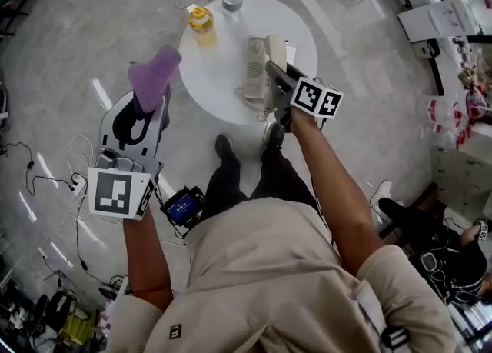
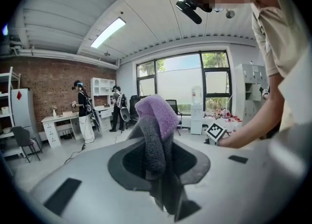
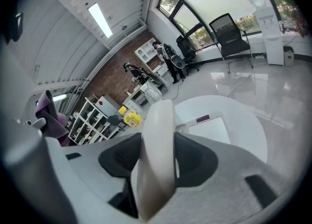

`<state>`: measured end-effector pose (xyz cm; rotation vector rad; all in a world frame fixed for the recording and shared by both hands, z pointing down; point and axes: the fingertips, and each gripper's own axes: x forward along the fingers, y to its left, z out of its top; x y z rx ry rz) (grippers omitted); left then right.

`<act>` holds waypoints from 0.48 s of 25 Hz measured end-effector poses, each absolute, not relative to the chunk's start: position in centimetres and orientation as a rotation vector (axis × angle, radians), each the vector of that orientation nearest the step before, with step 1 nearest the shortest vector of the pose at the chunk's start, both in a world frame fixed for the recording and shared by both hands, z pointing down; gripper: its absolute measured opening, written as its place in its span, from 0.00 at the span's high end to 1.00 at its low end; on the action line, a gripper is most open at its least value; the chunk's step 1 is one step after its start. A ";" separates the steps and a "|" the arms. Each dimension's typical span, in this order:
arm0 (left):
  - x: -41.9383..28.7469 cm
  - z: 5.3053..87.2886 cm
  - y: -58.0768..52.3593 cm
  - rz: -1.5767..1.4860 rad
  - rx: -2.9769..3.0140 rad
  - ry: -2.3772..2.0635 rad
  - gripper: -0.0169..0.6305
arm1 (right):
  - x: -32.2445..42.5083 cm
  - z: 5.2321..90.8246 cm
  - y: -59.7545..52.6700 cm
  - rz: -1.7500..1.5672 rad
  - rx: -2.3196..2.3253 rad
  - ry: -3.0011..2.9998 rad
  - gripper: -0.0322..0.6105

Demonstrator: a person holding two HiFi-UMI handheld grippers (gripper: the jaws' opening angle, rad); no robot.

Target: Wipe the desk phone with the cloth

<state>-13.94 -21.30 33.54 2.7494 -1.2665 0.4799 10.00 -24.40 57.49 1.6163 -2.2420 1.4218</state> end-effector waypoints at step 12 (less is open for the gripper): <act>-18.0 31.7 -19.0 0.533 2.720 -1.379 0.83 | 8.7 65.6 -26.1 1.411 1.737 -2.053 0.64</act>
